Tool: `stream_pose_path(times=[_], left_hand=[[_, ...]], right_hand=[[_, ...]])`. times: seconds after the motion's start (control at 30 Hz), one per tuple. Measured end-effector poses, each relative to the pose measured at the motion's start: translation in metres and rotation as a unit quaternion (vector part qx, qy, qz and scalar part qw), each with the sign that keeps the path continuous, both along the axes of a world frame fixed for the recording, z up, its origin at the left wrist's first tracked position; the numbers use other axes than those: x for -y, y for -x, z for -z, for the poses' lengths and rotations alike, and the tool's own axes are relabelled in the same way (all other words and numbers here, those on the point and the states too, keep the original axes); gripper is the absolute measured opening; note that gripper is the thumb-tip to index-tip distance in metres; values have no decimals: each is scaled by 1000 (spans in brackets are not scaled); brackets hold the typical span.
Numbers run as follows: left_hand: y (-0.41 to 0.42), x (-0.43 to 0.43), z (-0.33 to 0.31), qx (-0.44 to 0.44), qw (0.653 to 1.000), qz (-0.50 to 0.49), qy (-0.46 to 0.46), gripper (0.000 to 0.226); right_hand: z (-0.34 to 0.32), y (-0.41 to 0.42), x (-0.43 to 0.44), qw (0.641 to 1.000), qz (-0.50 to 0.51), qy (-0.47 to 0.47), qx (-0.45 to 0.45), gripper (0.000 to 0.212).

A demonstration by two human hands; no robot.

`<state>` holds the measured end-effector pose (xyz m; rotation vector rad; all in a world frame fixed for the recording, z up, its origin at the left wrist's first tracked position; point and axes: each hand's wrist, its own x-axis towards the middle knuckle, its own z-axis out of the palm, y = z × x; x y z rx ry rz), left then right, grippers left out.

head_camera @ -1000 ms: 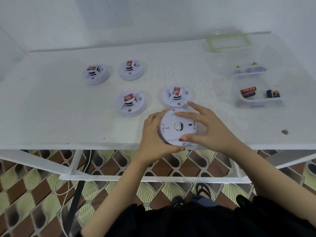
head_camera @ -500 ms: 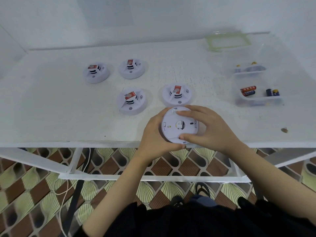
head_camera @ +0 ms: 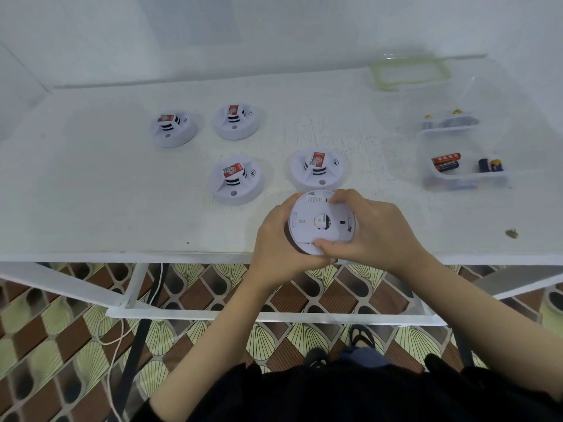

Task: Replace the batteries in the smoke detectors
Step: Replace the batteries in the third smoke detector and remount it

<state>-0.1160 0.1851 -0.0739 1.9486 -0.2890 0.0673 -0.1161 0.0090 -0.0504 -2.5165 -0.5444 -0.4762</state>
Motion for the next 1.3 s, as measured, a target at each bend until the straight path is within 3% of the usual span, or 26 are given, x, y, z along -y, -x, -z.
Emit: stream_pose_path(times=[0.2, 0.3, 0.5, 0.67, 0.8, 0.87, 0.97, 1.07, 1.3], left_hand=[[2, 1, 0, 11, 1000, -7, 4, 84], [2, 3, -3, 16, 1000, -3, 5, 81], [4, 6, 1, 15, 999, -15, 32, 84], [10, 11, 1, 62, 998, -19, -16, 97], [8, 17, -11, 130, 990, -2, -58, 100], [5, 18, -15, 100, 994, 13, -49, 104], [1, 17, -16, 18, 999, 38, -11, 113], [-2, 16, -15, -14, 998, 62, 8, 102], [-4, 15, -12, -14, 998, 30, 46, 93]], right_hand=[[5, 3, -6, 999, 33, -10, 11, 67], [3, 5, -5, 997, 46, -34, -58, 66], [4, 8, 2, 969, 37, -178, -166, 56], [-8, 15, -4, 902, -21, -357, -242, 76], [-19, 13, -4, 872, -47, -412, -260, 94], [-21, 12, 0, 844, -83, -456, -270, 87], [-20, 11, 6, 765, -109, -556, -306, 66], [-18, 10, 10, 692, -103, -624, -349, 59], [-13, 8, 19, 714, -75, -575, -393, 50]])
